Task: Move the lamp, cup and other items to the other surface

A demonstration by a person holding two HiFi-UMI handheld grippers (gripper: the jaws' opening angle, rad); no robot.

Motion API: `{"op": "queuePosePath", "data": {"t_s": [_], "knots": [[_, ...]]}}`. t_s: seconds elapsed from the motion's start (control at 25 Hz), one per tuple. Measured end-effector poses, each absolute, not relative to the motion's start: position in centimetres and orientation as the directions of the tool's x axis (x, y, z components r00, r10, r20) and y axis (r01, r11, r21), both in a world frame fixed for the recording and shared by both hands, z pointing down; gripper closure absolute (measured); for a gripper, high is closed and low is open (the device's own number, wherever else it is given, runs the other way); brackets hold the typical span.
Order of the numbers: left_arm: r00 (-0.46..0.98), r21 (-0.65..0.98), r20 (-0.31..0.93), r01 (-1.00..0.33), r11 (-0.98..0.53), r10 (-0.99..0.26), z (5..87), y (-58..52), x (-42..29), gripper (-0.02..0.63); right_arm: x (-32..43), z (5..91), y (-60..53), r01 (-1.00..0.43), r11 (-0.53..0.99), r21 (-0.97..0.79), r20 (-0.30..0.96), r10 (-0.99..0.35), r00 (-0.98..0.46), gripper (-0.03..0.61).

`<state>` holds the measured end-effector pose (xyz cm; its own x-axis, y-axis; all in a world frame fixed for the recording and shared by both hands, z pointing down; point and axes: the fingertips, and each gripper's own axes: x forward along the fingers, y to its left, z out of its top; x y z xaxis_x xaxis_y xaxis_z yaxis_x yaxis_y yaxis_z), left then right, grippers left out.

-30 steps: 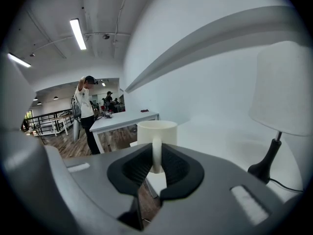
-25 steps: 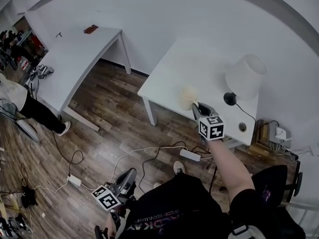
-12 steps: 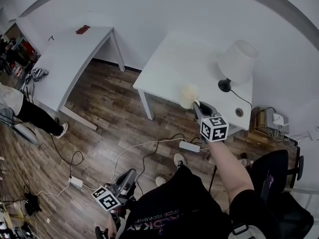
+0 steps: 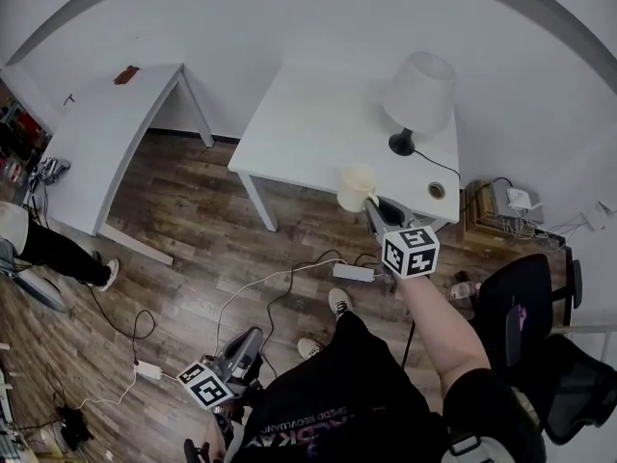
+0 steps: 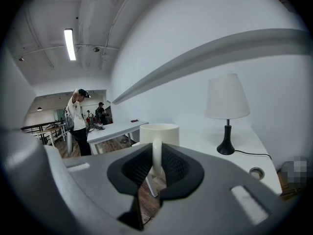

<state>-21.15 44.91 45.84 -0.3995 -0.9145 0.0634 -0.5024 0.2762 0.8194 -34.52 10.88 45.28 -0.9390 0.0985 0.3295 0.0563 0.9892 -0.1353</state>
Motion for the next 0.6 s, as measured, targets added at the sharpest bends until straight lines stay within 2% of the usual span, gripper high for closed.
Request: {"op": "queuePosePath", "data": {"t_s": [0.6], "knots": [[-0.175,0.810,0.055,-0.568,0.146,-0.983,44.8,36.9,-19.7,0.621,-26.6,43.0,3.7,-0.092,0.986,-0.137,0.291,-0.049,-0.955,0.526]]}}
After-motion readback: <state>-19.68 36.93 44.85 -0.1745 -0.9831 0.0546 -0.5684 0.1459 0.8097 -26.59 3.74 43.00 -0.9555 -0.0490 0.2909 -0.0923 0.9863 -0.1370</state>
